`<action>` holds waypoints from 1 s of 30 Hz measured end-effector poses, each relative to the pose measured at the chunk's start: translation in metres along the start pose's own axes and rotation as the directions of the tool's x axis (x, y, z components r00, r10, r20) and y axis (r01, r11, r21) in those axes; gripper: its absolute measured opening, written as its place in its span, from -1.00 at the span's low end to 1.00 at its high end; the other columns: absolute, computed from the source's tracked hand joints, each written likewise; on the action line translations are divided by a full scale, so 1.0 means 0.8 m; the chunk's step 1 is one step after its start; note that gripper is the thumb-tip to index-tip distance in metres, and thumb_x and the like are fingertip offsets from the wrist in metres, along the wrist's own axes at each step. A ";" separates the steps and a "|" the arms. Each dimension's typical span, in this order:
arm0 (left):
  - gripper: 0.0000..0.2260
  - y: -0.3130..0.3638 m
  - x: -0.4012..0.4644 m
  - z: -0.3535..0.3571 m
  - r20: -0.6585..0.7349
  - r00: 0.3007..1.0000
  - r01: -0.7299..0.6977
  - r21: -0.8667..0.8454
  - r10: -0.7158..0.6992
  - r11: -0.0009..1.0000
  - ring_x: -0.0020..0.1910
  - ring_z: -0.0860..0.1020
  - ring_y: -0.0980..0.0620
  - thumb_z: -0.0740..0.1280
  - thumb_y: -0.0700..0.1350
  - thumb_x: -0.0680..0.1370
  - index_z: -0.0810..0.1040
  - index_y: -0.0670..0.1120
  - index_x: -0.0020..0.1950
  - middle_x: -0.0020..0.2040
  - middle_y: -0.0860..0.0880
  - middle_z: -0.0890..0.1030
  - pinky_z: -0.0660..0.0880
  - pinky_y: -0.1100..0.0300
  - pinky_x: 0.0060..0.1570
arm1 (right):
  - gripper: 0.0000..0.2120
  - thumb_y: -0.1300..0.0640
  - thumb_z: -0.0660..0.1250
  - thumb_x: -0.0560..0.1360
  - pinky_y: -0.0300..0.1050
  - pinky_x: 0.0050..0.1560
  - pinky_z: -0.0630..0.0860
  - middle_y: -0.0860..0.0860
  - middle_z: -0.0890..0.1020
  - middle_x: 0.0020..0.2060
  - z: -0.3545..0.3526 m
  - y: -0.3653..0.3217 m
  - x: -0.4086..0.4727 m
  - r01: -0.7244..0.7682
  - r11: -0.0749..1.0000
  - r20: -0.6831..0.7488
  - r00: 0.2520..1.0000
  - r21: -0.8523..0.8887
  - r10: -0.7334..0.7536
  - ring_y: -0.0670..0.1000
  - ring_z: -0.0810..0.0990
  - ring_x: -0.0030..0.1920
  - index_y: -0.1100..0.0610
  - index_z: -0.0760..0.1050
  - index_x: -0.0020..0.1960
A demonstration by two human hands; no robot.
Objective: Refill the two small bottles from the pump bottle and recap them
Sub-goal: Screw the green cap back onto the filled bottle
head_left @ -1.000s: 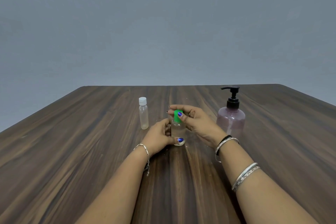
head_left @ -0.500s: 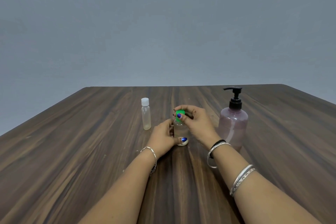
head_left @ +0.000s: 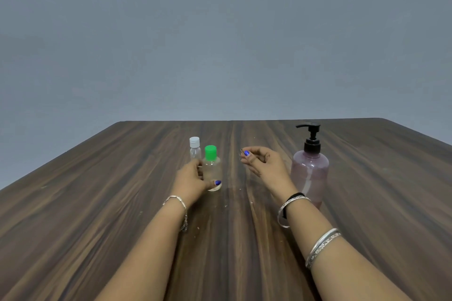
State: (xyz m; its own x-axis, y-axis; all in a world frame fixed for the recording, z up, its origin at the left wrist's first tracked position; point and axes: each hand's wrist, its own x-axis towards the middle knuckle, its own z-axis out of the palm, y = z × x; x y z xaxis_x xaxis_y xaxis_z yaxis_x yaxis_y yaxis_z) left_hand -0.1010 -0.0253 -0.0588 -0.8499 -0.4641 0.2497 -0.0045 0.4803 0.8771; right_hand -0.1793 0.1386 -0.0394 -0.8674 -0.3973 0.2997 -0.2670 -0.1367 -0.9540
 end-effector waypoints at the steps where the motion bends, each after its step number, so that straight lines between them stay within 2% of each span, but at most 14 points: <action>1: -0.61 -0.003 -0.001 -0.009 -0.015 1.000 0.009 0.013 -0.009 1.000 -0.09 0.58 -0.03 0.52 -0.37 0.28 0.48 -0.18 0.02 -0.04 -0.14 0.61 0.49 0.16 -0.01 | -0.90 0.32 0.26 0.54 -0.35 -0.11 0.52 0.14 0.62 -0.11 -0.002 0.001 0.001 -0.026 1.000 -0.007 1.000 0.011 0.026 -0.11 0.60 -0.20 0.21 0.55 -0.03; 4: -0.58 -0.018 -0.006 -0.042 -0.070 0.996 0.052 0.022 -0.050 0.998 -0.07 0.60 -0.09 0.53 -0.37 0.26 0.48 -0.20 0.05 0.00 -0.18 0.62 0.51 0.07 0.05 | -0.81 0.36 0.25 0.54 -0.45 -0.28 0.53 0.06 0.61 -0.25 -0.006 0.005 0.005 -0.070 0.996 -0.026 0.997 0.059 0.071 -0.22 0.60 -0.36 0.13 0.52 -0.17; 8: -0.57 -0.030 -0.013 -0.082 -0.140 0.986 0.094 0.025 -0.089 0.995 -0.05 0.59 -0.10 0.52 -0.35 0.28 0.48 -0.21 0.09 0.01 -0.19 0.62 0.49 0.07 0.07 | -0.87 0.40 0.23 0.53 -0.46 -0.28 0.53 0.08 0.60 -0.24 -0.003 0.006 0.003 -0.077 0.997 -0.006 0.997 0.007 0.077 -0.11 0.59 -0.26 0.25 0.52 -0.06; 11: -0.58 -0.035 -0.015 -0.101 -0.191 0.977 0.104 0.059 -0.091 0.993 -0.05 0.57 -0.08 0.53 -0.33 0.28 0.48 -0.19 0.07 -0.01 -0.17 0.61 0.47 0.09 0.09 | -0.86 0.40 0.24 0.52 -0.43 -0.21 0.54 0.11 0.62 -0.20 -0.002 0.007 0.001 -0.061 0.997 0.010 0.998 -0.044 0.062 -0.07 0.61 -0.19 0.24 0.54 -0.05; 13: -0.57 -0.041 -0.015 -0.111 -0.223 0.970 0.115 0.080 -0.095 0.990 -0.06 0.56 -0.07 0.53 -0.33 0.29 0.48 -0.23 0.10 -0.01 -0.17 0.60 0.46 0.10 0.07 | -0.83 0.40 0.27 0.50 -0.37 -0.14 0.54 0.12 0.63 -0.19 0.001 0.008 0.000 -0.051 0.995 0.027 0.998 -0.082 0.054 -0.03 0.62 -0.16 0.17 0.55 -0.12; 16: -0.56 -0.052 -0.017 -0.123 -0.260 0.960 0.141 0.110 -0.108 0.984 -0.08 0.54 -0.05 0.52 -0.33 0.29 0.49 -0.25 0.12 0.00 -0.17 0.59 0.43 0.15 0.00 | -0.77 0.42 0.29 0.49 -0.37 -0.15 0.54 0.15 0.62 -0.19 0.004 0.010 0.001 -0.043 0.995 0.046 0.998 -0.090 0.047 -0.04 0.61 -0.19 0.11 0.53 -0.19; 21: -0.54 -0.063 -0.019 -0.126 -0.288 0.950 0.143 0.058 -0.121 0.988 -0.06 0.55 -0.06 0.51 -0.35 0.30 0.47 -0.27 0.16 0.04 -0.21 0.60 0.42 0.15 0.00 | -0.77 0.40 0.30 0.49 -0.29 -0.09 0.54 0.11 0.64 -0.19 0.005 0.012 0.002 -0.040 0.993 0.057 0.997 -0.114 0.046 0.00 0.63 -0.14 0.09 0.54 -0.18; 24: -0.49 -0.065 -0.019 -0.123 -0.290 0.948 0.157 0.076 -0.129 0.985 -0.02 0.55 -0.07 0.52 -0.33 0.30 0.45 -0.24 0.21 0.11 -0.21 0.59 0.42 0.15 0.03 | -0.76 0.39 0.30 0.49 -0.24 -0.03 0.55 0.07 0.65 -0.20 0.004 0.013 0.002 -0.047 0.993 0.058 0.997 -0.112 0.053 0.01 0.64 -0.11 0.08 0.55 -0.18; 26: -0.35 -0.063 -0.024 -0.120 -0.301 0.945 0.148 0.051 -0.126 0.988 0.10 0.52 -0.07 0.53 -0.29 0.29 0.37 -0.19 0.33 0.25 -0.19 0.52 0.41 0.11 0.15 | -0.77 0.39 0.30 0.49 -0.16 0.03 0.56 0.08 0.65 -0.19 0.004 0.012 0.002 -0.047 0.992 0.058 0.997 -0.118 0.055 0.02 0.64 -0.10 0.08 0.55 -0.18; 28: -0.20 -0.049 -0.031 -0.117 -0.391 0.920 0.064 0.110 -0.016 0.992 0.29 0.42 -0.07 0.56 -0.21 0.28 0.25 -0.12 0.43 0.37 -0.14 0.40 0.34 0.05 0.28 | -0.76 0.40 0.30 0.48 -0.14 0.06 0.55 0.10 0.65 -0.18 0.005 0.012 0.001 -0.044 0.991 0.058 0.997 -0.125 0.051 0.04 0.64 -0.08 0.07 0.55 -0.18; 30: -0.26 -0.024 -0.038 -0.110 -0.508 0.829 -0.116 0.249 0.232 0.961 0.30 0.38 -0.05 0.55 -0.15 0.31 0.28 -0.10 0.40 0.33 -0.10 0.40 0.34 0.06 0.27 | -0.75 0.41 0.29 0.48 -0.21 0.00 0.55 0.11 0.64 -0.17 0.005 0.011 0.001 -0.037 0.991 0.059 0.997 -0.132 0.045 0.04 0.63 -0.08 0.07 0.54 -0.19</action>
State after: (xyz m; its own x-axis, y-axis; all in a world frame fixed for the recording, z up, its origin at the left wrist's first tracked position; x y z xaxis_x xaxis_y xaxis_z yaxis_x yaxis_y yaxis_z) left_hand -0.0285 -0.0861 -0.0468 -0.4380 -0.6519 0.6190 -0.0375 0.7012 0.7120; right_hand -0.1803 0.1333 -0.0475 -0.8520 -0.4562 0.2569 -0.2882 -0.0010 -0.9576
